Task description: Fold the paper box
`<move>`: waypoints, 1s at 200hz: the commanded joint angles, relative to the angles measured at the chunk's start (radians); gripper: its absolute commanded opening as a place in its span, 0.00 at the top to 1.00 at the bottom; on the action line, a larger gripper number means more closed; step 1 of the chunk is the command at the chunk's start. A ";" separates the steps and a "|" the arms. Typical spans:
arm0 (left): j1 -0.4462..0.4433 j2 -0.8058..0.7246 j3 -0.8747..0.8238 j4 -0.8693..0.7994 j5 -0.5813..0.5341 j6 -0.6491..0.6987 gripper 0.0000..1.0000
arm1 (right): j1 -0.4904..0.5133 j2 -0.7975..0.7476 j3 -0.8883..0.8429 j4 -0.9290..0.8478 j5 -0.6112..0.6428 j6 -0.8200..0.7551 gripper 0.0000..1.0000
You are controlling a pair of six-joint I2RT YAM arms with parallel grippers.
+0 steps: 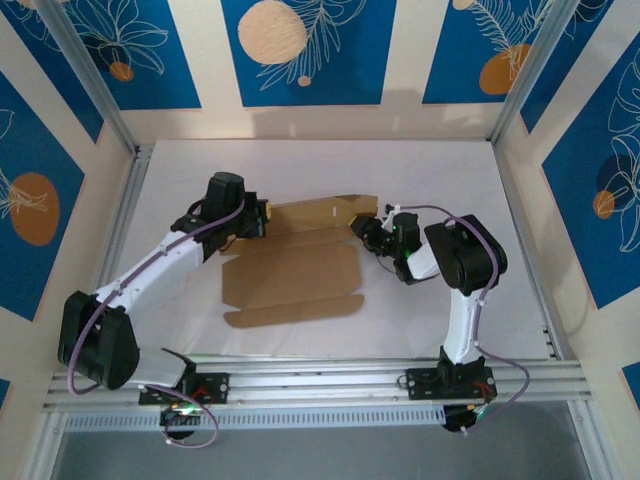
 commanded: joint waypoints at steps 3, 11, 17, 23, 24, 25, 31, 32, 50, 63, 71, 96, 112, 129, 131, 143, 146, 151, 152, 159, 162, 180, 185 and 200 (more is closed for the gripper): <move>0.011 0.017 0.011 -0.018 0.019 -0.037 1.00 | 0.027 0.003 0.021 0.021 -0.095 0.057 0.60; 0.010 0.019 0.010 -0.017 0.019 -0.033 1.00 | 0.030 -0.002 0.024 0.025 -0.112 0.063 0.60; 0.009 0.020 0.011 -0.018 0.019 -0.032 1.00 | 0.032 -0.001 0.025 0.037 -0.126 0.071 0.60; 0.010 0.020 0.009 -0.018 0.019 -0.029 1.00 | 0.032 0.000 0.024 0.054 -0.138 0.084 0.60; 0.009 0.020 0.009 -0.018 0.019 -0.029 1.00 | 0.032 0.000 0.024 0.056 -0.139 0.086 0.61; 0.010 0.020 0.008 -0.017 0.019 -0.029 1.00 | 0.032 0.001 0.023 0.061 -0.141 0.088 0.61; 0.009 0.023 0.002 -0.013 0.019 -0.029 1.00 | 0.031 0.005 0.025 0.080 -0.152 0.104 0.61; 0.009 0.022 0.002 -0.012 0.019 -0.029 1.00 | 0.030 0.006 0.026 0.083 -0.154 0.106 0.61; 0.009 0.025 -0.012 0.003 0.019 -0.029 1.00 | 0.028 0.021 0.034 0.134 -0.193 0.145 0.63; 0.010 0.028 -0.018 0.010 0.021 -0.030 1.00 | 0.032 0.030 0.048 0.133 -0.214 0.164 0.63; 0.009 0.029 -0.020 0.016 0.024 -0.029 1.00 | 0.036 0.038 0.060 0.129 -0.229 0.169 0.63; 0.007 0.031 -0.015 0.022 0.026 -0.023 1.00 | 0.060 0.055 0.091 0.071 -0.237 0.160 0.62; 0.007 0.032 -0.014 0.024 0.026 -0.020 1.00 | 0.076 0.066 0.106 0.042 -0.232 0.152 0.59; 0.006 0.037 -0.015 0.030 0.029 -0.019 1.00 | 0.089 0.080 0.122 0.021 -0.226 0.149 0.57; 0.006 0.038 -0.015 0.029 0.030 -0.019 1.00 | 0.090 0.081 0.123 0.016 -0.226 0.147 0.57; 0.003 0.043 -0.017 0.032 0.031 -0.019 1.00 | 0.098 0.081 0.132 -0.023 -0.210 0.135 0.56; 0.002 0.044 -0.018 0.034 0.031 -0.019 1.00 | 0.099 0.081 0.135 -0.030 -0.206 0.132 0.56; 0.000 0.047 -0.020 0.036 0.031 -0.018 1.00 | 0.101 0.081 0.138 -0.045 -0.197 0.126 0.57; 0.000 0.047 -0.021 0.037 0.031 -0.018 1.00 | 0.102 0.081 0.138 -0.048 -0.195 0.126 0.57; -0.002 0.051 -0.024 0.038 0.032 -0.018 1.00 | 0.105 0.081 0.141 -0.066 -0.184 0.122 0.57; -0.003 0.052 -0.025 0.039 0.032 -0.019 1.00 | 0.107 0.081 0.141 -0.074 -0.181 0.120 0.56; -0.005 0.057 -0.034 0.039 0.026 -0.011 1.00 | 0.109 0.075 0.137 -0.106 -0.147 0.114 0.57; -0.005 0.057 -0.037 0.035 0.021 -0.006 1.00 | 0.109 0.072 0.136 -0.113 -0.139 0.114 0.57; -0.004 0.055 -0.047 0.023 0.006 0.014 1.00 | 0.104 0.059 0.125 -0.131 -0.128 0.102 0.57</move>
